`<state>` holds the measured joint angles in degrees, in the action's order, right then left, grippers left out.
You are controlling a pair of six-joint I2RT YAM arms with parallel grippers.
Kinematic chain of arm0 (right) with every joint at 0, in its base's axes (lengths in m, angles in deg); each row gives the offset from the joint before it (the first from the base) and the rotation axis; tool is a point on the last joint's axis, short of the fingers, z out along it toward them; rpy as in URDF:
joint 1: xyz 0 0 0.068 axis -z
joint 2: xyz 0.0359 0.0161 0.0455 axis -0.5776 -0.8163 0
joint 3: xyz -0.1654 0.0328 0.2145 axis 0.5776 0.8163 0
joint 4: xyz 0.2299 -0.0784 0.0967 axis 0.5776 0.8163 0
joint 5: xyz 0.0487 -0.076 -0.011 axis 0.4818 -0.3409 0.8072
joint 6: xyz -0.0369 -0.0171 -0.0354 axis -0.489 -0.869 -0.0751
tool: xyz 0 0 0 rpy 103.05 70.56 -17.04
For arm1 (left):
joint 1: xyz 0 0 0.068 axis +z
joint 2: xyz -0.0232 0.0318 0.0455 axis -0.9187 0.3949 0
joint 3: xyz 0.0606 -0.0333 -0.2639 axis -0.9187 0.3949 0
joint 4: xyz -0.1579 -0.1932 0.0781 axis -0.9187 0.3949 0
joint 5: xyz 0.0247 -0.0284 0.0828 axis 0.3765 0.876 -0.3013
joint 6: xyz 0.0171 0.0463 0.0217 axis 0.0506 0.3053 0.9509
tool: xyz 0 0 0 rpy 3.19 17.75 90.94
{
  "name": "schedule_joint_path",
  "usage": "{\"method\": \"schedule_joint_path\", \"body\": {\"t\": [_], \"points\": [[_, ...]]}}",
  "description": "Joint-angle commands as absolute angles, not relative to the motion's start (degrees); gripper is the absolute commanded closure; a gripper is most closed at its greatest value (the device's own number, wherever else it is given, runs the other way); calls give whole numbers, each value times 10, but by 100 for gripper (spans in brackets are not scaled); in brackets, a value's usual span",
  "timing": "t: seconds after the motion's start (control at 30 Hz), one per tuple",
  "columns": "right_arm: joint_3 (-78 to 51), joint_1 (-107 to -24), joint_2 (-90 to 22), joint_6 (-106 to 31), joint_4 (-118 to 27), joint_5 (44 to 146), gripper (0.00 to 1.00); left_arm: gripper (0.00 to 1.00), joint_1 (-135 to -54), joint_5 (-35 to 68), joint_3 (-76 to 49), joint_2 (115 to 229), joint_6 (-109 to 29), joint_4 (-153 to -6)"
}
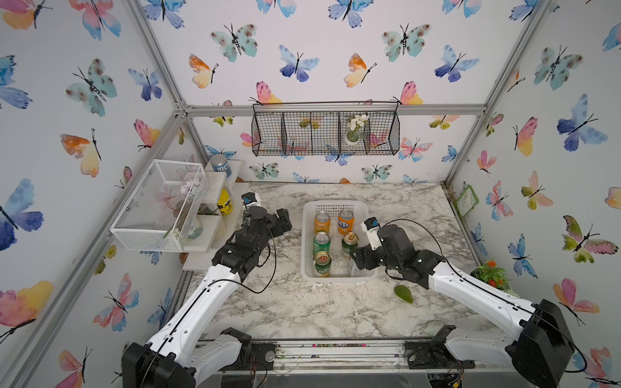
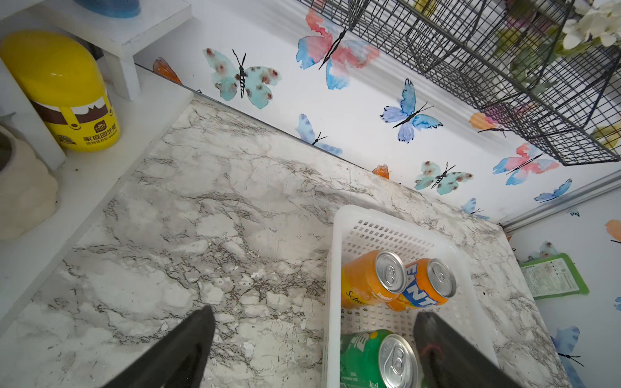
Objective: Take out the drinks from the basket
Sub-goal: Pick up the drink from the basket.
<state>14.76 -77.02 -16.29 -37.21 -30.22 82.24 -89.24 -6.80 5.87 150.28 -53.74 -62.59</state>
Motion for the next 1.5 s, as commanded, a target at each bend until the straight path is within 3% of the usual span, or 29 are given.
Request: {"method": "schedule_joint_path", "body": {"t": [0.0, 0.63, 1.27, 1.47], "points": [[152, -776, -164, -374, -307, 808, 17, 1, -891, -64, 49, 1483, -529, -627], [158, -799, -213, -366, -318, 805, 22, 1, -891, -75, 59, 1474, -531, -629], [111, -802, -212, -360, -273, 804, 71, 1, -891, -74, 52, 1481, -528, -629], [67, -803, -215, -363, -247, 800, 78, 1, -891, -74, 51, 1482, -528, -629]]}}
